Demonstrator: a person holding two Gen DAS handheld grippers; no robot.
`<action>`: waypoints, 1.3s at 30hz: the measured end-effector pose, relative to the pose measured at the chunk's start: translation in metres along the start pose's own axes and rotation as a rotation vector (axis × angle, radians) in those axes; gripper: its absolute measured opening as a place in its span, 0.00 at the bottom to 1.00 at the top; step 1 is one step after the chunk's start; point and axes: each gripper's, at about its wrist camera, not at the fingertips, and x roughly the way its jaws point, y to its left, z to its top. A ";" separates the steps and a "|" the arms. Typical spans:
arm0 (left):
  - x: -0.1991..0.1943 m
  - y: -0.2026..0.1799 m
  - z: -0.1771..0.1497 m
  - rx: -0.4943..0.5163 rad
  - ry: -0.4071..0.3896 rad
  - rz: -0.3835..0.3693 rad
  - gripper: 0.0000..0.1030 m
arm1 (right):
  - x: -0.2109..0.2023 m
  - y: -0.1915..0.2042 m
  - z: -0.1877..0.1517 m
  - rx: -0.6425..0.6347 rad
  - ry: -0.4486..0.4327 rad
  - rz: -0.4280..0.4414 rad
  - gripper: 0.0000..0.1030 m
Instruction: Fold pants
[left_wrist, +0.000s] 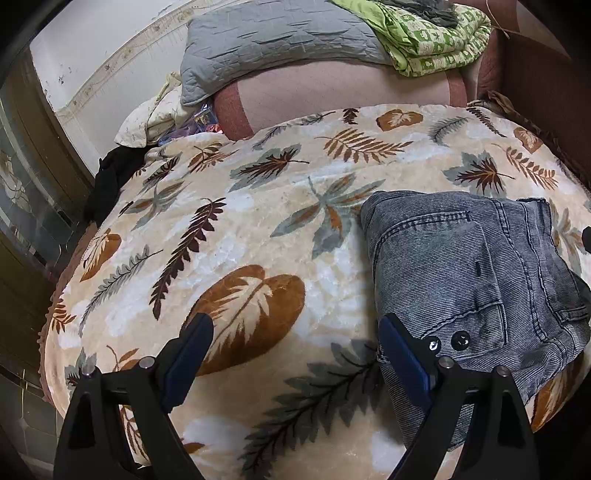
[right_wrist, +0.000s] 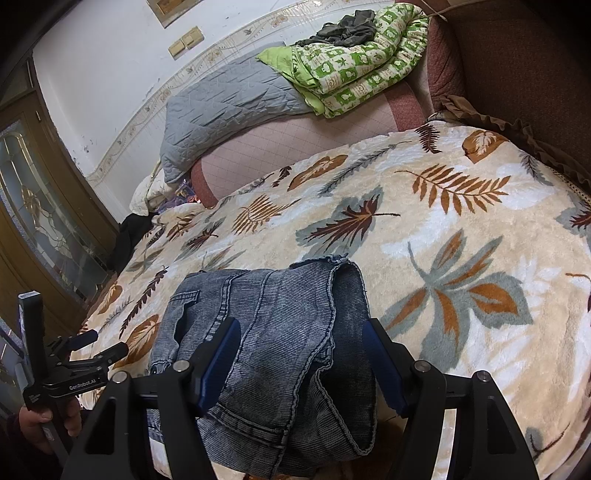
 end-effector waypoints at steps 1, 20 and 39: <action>0.000 0.000 0.000 0.000 -0.001 0.000 0.89 | 0.000 0.000 0.000 0.000 0.000 0.000 0.70; -0.014 -0.012 0.018 0.028 -0.042 -0.039 0.89 | -0.005 -0.018 -0.002 0.000 0.007 -0.038 0.70; 0.001 -0.042 0.056 0.027 0.000 -0.089 0.89 | -0.031 -0.067 0.003 0.107 0.007 -0.006 0.70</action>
